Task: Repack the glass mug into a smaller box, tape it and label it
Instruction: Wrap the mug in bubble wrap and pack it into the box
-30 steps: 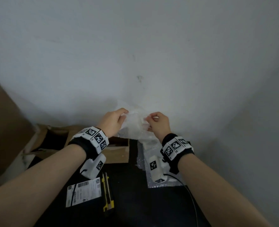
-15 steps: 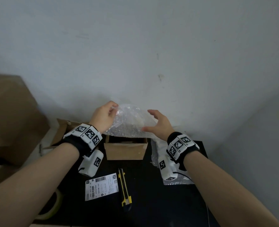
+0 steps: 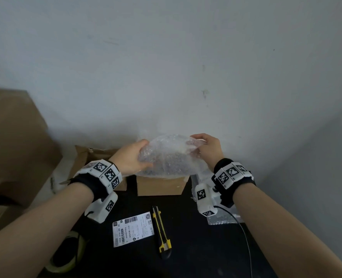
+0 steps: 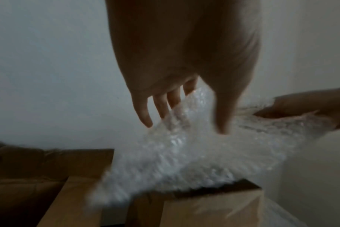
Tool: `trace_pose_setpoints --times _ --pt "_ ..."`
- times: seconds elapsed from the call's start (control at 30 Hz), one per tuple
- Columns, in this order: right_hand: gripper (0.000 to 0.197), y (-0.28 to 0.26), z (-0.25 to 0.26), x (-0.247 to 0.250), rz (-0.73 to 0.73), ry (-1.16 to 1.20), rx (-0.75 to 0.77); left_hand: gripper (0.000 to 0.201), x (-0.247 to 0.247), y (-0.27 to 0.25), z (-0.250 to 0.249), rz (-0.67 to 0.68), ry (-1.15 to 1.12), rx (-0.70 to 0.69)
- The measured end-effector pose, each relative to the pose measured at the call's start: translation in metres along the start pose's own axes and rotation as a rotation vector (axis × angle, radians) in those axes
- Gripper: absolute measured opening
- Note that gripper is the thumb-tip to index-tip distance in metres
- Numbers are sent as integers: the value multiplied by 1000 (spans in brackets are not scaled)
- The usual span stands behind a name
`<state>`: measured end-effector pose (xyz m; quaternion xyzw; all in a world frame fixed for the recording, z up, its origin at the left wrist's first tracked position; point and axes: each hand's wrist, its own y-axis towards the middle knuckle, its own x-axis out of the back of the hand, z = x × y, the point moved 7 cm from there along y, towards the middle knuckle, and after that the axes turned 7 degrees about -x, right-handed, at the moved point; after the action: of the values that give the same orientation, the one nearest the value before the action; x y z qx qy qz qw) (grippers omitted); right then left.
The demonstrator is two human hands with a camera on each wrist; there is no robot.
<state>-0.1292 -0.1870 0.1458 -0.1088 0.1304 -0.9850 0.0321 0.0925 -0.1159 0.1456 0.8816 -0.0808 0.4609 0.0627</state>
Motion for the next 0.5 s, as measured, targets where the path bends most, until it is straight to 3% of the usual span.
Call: trace_pose_setpoints --times 0.13,0.23,0.3,0.33,0.4,0.5 --pt "42 -2 6 8 -102 -211 66 29 9 2 20 -163 -41 69" --pt "31 -17 17 16 -242 -209 210 22 14 5 22 -194 -95 78" --pt "12 -23 19 7 -169 -274 243 22 15 8 21 -200 -113 61" --pt "15 -22 16 -1 -87 -345 223 22 15 11 22 -214 -127 57" --pt "37 -17 4 -17 60 -503 142 22 15 13 23 -247 -159 59" --pt "58 -9 -13 -29 138 -620 -8 16 17 13 23 -280 -147 45"
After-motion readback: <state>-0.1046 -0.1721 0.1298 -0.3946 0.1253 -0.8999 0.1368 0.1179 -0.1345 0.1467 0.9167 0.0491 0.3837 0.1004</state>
